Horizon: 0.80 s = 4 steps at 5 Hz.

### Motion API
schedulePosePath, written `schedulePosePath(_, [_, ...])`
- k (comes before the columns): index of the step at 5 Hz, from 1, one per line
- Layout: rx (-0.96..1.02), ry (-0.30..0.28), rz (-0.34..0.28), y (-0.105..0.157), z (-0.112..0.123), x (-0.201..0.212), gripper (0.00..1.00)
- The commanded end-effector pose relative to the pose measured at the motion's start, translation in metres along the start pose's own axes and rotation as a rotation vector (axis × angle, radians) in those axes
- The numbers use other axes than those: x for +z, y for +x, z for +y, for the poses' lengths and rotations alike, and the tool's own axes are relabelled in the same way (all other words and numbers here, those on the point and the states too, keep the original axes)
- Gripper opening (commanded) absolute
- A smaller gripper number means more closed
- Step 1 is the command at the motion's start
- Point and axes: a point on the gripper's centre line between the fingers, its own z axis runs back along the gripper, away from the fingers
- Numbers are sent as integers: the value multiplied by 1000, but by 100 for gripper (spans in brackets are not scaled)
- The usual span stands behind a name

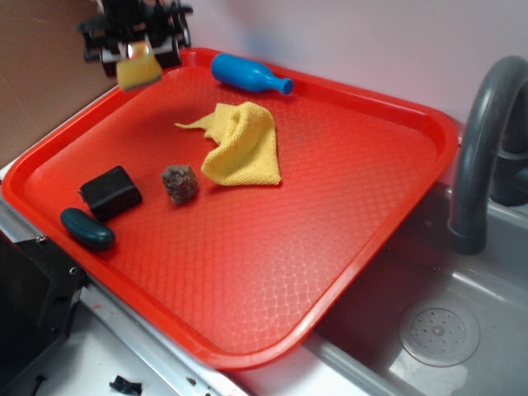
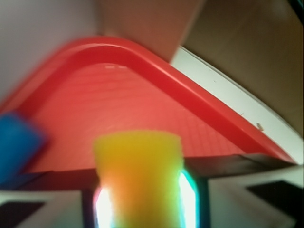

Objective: Grab the green sponge.

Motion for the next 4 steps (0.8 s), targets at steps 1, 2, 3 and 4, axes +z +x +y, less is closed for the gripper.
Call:
schedulePosePath(1, [-328,-150,26,-33,-17,85,0])
schedulePosePath(2, [-440,-251,45,-69,-10,122,0])
schedulePosePath(3, [-497,-275,31,-89,1,127,0])
schedulePosePath(4, [-596,-277,53,-93,3,121,0])
